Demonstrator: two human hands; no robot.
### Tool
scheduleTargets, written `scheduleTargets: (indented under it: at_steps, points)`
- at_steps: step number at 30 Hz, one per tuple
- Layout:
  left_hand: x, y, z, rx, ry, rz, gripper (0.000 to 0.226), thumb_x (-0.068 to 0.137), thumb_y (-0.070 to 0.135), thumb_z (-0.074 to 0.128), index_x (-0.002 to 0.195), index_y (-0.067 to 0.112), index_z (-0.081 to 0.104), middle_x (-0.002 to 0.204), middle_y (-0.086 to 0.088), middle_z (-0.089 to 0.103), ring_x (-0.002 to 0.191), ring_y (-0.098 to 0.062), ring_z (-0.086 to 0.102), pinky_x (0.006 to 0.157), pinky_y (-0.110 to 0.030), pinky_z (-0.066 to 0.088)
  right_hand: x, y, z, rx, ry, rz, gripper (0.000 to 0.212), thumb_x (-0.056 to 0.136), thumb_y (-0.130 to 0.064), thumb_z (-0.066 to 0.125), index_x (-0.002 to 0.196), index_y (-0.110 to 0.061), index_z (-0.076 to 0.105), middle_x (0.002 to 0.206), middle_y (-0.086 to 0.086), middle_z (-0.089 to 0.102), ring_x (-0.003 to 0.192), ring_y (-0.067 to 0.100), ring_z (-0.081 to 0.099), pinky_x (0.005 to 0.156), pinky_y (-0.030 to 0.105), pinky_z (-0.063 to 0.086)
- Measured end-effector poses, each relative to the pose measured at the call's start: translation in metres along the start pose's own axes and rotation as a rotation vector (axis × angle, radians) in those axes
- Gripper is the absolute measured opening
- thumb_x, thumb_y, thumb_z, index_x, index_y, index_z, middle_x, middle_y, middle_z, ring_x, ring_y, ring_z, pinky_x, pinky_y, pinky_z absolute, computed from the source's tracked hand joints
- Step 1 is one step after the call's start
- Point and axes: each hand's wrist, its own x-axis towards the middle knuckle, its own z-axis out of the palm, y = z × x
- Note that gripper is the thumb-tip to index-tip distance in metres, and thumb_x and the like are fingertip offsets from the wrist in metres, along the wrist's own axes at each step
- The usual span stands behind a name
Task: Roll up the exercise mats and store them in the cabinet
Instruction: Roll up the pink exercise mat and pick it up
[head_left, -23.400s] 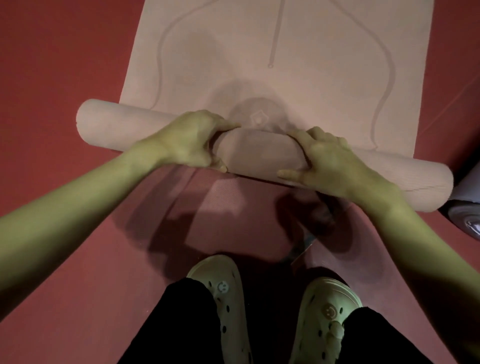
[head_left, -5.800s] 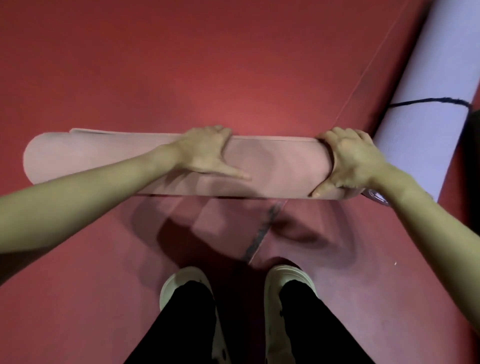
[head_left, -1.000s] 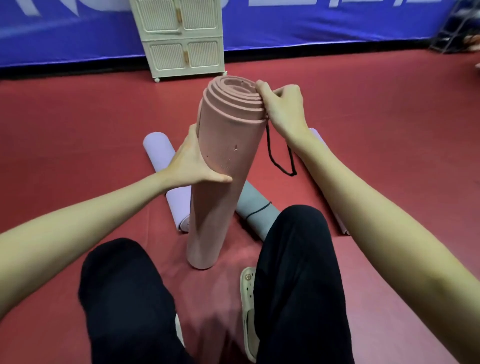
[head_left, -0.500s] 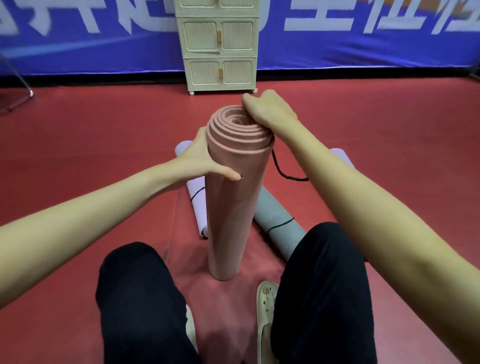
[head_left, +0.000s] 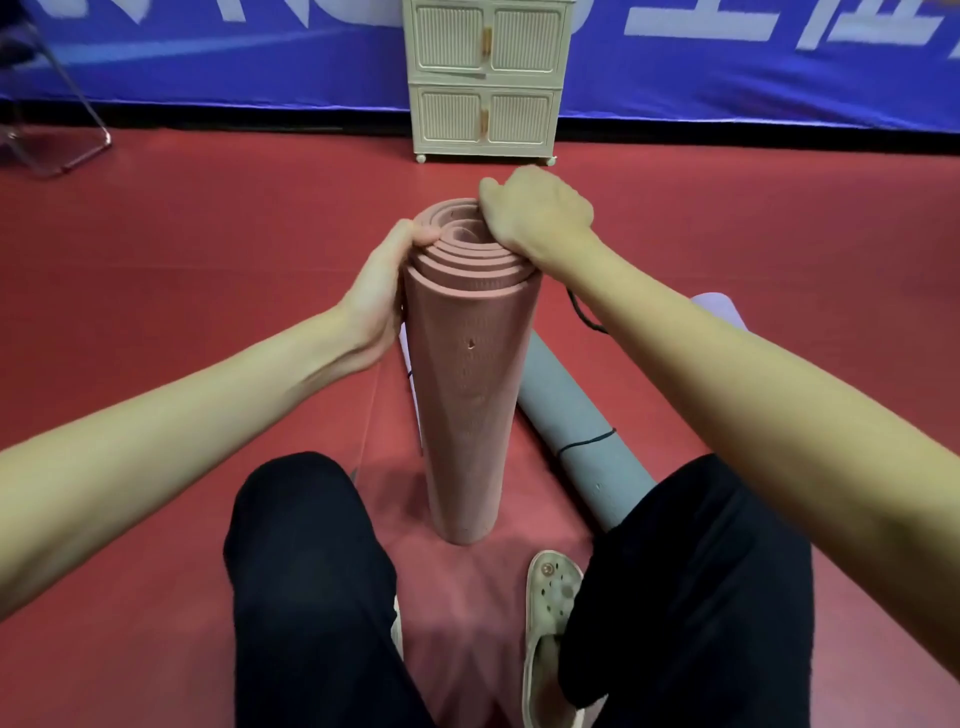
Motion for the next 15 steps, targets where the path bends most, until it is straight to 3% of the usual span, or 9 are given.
scheduleTargets:
  at_steps: [3, 6, 10, 15]
  points:
    - [0.005, -0.002, -0.004, 0.006, 0.036, 0.021, 0.041, 0.088, 0.016, 0.036, 0.118, 0.012, 0.064, 0.108, -0.002, 0.072, 0.105, -0.013, 0.065, 0.088, -0.020, 0.051, -0.001, -0.001, 0.009, -0.097, -0.015, -0.022, 0.048, 0.100, -0.033, 0.029, 0.128, -0.001, 0.052, 0.134, 0.016, 0.054, 0.124, 0.035, 0.051, 0.096, 0.038, 0.039]
    - [0.013, -0.003, -0.007, -0.028, 0.060, 0.022, 0.055, 0.071, 0.020, 0.051, 0.122, 0.000, 0.062, 0.123, -0.015, 0.064, 0.118, -0.025, 0.059, 0.106, -0.032, 0.043, -0.002, -0.002, 0.012, -0.163, -0.013, -0.048, 0.046, 0.102, -0.028, 0.025, 0.132, -0.001, 0.047, 0.136, 0.017, 0.050, 0.126, 0.036, 0.048, 0.099, 0.041, 0.038]
    - [0.027, -0.012, -0.016, -0.026, 0.135, -0.015, 0.085, 0.055, 0.028, 0.066, 0.130, -0.008, 0.051, 0.136, -0.028, 0.050, 0.129, -0.037, 0.047, 0.113, -0.045, 0.034, -0.005, -0.001, 0.011, -0.258, 0.053, -0.086, 0.042, 0.103, -0.027, 0.026, 0.128, 0.000, 0.048, 0.130, 0.016, 0.053, 0.121, 0.035, 0.053, 0.093, 0.038, 0.040]
    - [0.030, -0.020, -0.024, 0.035, 0.166, -0.030, 0.084, 0.055, 0.027, 0.070, 0.127, -0.010, 0.050, 0.135, -0.029, 0.051, 0.126, -0.039, 0.050, 0.113, -0.048, 0.033, -0.009, 0.000, 0.011, -0.214, 0.125, -0.050, 0.043, 0.099, -0.032, 0.032, 0.118, -0.003, 0.057, 0.124, 0.016, 0.061, 0.115, 0.034, 0.057, 0.089, 0.035, 0.042]
